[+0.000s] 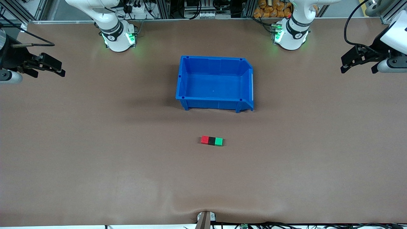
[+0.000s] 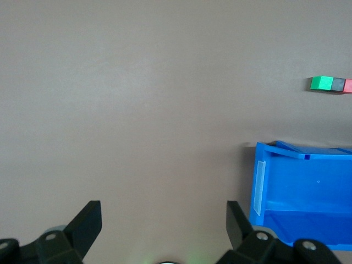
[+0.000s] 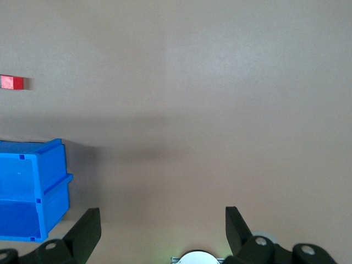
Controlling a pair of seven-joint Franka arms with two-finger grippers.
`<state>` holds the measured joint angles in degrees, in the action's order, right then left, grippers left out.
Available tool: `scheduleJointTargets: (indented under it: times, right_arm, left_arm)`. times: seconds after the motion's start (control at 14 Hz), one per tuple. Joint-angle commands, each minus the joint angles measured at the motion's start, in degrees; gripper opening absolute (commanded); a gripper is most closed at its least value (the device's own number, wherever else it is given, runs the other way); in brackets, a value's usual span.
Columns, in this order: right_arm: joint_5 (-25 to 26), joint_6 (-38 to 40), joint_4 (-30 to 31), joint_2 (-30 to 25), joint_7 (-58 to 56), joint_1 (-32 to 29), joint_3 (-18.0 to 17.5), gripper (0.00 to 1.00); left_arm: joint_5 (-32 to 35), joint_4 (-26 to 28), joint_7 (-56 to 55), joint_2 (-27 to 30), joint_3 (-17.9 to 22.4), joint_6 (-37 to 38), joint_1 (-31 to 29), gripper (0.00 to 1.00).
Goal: Attach green and red cubes to black cube
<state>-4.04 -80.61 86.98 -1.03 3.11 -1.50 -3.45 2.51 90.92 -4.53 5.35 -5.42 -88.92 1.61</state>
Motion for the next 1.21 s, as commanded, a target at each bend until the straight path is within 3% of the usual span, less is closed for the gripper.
scheduleJointTargets:
  times: [0.0,1.14]
  right_arm:
    - [0.7,-0.5,2.2,-2.1,-1.0,-0.8,-0.5,1.00]
    - [0.7,0.6,2.1,-2.2,-3.0,-1.1,-0.3,1.00]
  left_arm:
    - [0.8,-0.2,-0.9,0.6,-0.3,0.3,-0.1,1.00]
    - [0.9,-0.1,-0.8,0.1,-0.3,-0.1,-0.2,1.00]
